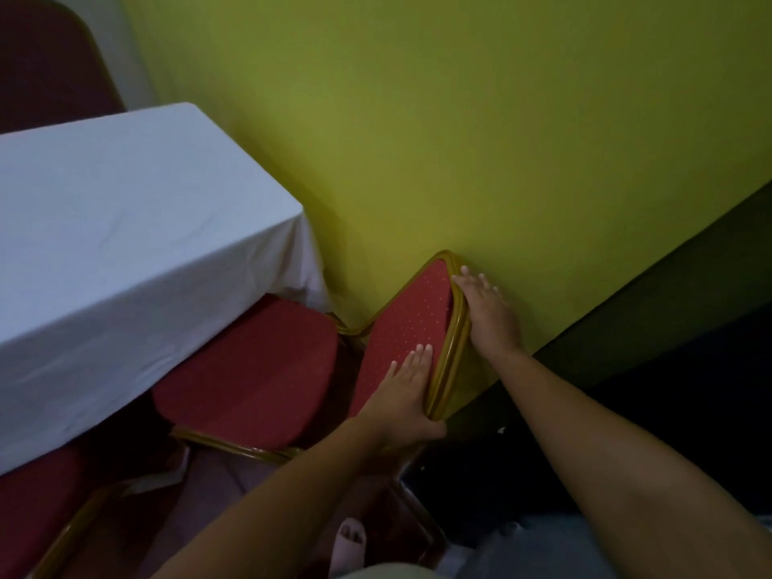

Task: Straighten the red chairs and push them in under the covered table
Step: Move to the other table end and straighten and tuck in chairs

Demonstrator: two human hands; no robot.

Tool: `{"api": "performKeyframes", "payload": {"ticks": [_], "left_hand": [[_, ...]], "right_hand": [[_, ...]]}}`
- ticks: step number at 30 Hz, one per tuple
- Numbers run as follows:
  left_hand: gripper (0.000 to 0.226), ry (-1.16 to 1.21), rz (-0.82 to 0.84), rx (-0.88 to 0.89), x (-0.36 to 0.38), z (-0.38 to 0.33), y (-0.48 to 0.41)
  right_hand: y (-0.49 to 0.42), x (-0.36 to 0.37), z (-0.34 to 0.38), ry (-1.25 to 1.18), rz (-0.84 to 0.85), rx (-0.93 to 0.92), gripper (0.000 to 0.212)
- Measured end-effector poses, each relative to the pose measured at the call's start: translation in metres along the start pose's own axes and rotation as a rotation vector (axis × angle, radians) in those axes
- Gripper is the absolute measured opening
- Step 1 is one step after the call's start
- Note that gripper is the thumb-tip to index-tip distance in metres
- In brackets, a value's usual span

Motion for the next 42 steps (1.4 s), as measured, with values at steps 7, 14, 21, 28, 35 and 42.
{"api": "performKeyframes", "payload": {"ticks": [7,14,21,28,35,42], "left_hand": [[0.11,0.057,-0.044,-0.051,0.0,-0.006,0.016],[0.107,0.094,-0.052,-0.111,-0.004,-0.016,0.027],[0.104,0.112,-0.044,-0.13,0.004,-0.025,0.052],[0.108,0.163,-0.013,-0.14,0.0,-0.024,0.055],[0.104,0.013,0.022,-0.13,-0.02,0.034,0.112],[0.099,0.082,0.028,-0.333,-0.046,0.056,0.162]], "right_hand": [[0.011,0.004,0.003,-0.153,-0.085,0.042,0.048],[0.016,-0.001,0.01,-0.176,-0.076,0.074,0.055],[0.041,-0.009,0.014,-0.139,-0.144,0.037,0.048],[0.045,-0.016,0.02,-0.1,-0.114,0.025,0.05],[0.061,-0.007,0.044,-0.301,-0.195,-0.084,0.043],[0.048,0.019,0.085,-0.664,-0.087,0.153,0.036]]}}
Point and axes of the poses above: each hand's wrist, its own y-axis away from the middle knuckle, its own x-axis out of the palm, z = x × y, the point moved 4 cm from there along -y, towards the middle knuckle, and after that the axes turned 7 degrees about -z, right-handed, at the moved point
